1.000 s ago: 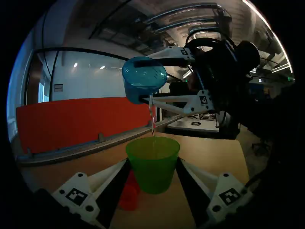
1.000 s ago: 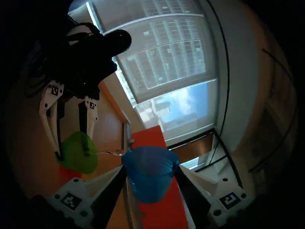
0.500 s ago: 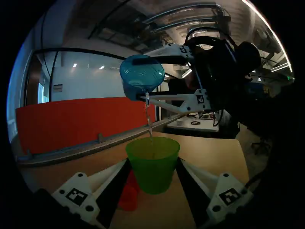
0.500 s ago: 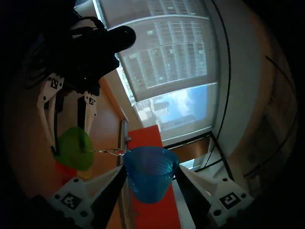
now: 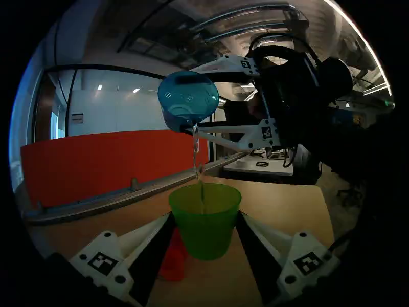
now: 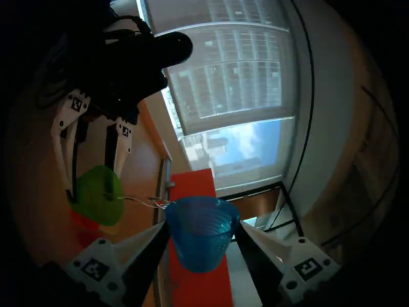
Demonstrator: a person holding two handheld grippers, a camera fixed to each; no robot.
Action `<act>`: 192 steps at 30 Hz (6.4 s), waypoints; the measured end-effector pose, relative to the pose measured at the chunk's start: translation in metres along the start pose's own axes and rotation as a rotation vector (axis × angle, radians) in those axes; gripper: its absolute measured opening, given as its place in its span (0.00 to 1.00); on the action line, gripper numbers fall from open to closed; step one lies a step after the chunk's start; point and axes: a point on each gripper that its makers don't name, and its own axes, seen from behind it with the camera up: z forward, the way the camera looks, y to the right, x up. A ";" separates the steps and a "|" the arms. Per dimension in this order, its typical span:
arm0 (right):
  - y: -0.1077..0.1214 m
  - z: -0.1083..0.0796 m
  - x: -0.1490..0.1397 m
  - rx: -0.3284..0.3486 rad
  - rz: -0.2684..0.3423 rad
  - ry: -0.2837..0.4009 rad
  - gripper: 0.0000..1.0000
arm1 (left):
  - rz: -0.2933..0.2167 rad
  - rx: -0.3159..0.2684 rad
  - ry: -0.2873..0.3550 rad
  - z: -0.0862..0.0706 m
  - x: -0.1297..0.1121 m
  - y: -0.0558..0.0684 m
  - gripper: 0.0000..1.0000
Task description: Pour water
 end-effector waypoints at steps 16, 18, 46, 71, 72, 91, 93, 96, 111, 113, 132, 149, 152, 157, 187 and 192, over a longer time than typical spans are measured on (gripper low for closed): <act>0.005 0.000 0.001 -0.013 -0.049 0.000 0.89 | 0.003 -0.002 -0.007 0.001 -0.002 0.000 0.82; 0.006 0.000 0.002 -0.013 -0.058 0.000 0.89 | 0.003 -0.004 -0.006 0.001 -0.002 0.001 0.82; 0.008 0.003 0.013 -0.018 -0.175 -0.002 0.89 | 0.002 -0.004 -0.005 0.001 -0.002 0.001 0.82; 0.011 0.003 0.023 -0.021 -0.312 -0.003 0.89 | -0.003 0.000 0.002 -0.001 0.000 -0.001 0.82; 0.011 0.003 0.023 -0.021 -0.317 -0.002 0.89 | -0.003 0.000 0.002 -0.001 0.000 -0.001 0.82; 0.006 0.005 0.032 -0.026 -0.327 0.020 0.89 | -0.010 0.006 0.005 -0.001 0.000 -0.004 0.82; 0.006 0.005 0.033 -0.029 -0.290 0.025 0.89 | -0.012 0.005 0.006 -0.001 0.000 -0.004 0.82; 0.007 0.003 0.033 -0.037 -0.200 0.036 0.89 | -0.011 0.004 0.003 -0.001 0.000 -0.004 0.82; 0.007 -0.013 0.018 -0.077 0.402 0.071 0.89 | -0.005 0.006 -0.004 -0.002 0.000 -0.005 0.82; 0.004 -0.014 0.015 -0.071 0.508 0.070 0.89 | -0.006 0.007 -0.004 -0.003 0.001 -0.005 0.82; -0.022 -0.012 -0.010 0.029 1.290 0.056 0.89 | 0.000 0.018 -0.003 -0.008 0.008 -0.007 0.82; -0.059 -0.032 -0.045 0.046 1.301 -0.053 0.88 | 0.013 0.041 -0.056 -0.016 -0.004 -0.016 0.82; -0.071 -0.038 -0.053 0.052 1.301 -0.074 0.89 | 0.019 0.046 -0.077 -0.019 -0.010 -0.018 0.82; -0.093 -0.048 -0.065 0.069 1.309 -0.109 0.89 | 0.024 0.062 -0.120 -0.025 -0.023 -0.025 0.82; -0.208 -0.066 -0.110 0.241 1.330 -0.275 0.89 | 0.011 0.091 -0.476 -0.040 -0.136 -0.066 0.83; -0.216 -0.064 -0.113 0.255 1.343 -0.285 0.89 | 0.001 0.087 -0.538 -0.041 -0.156 -0.071 0.82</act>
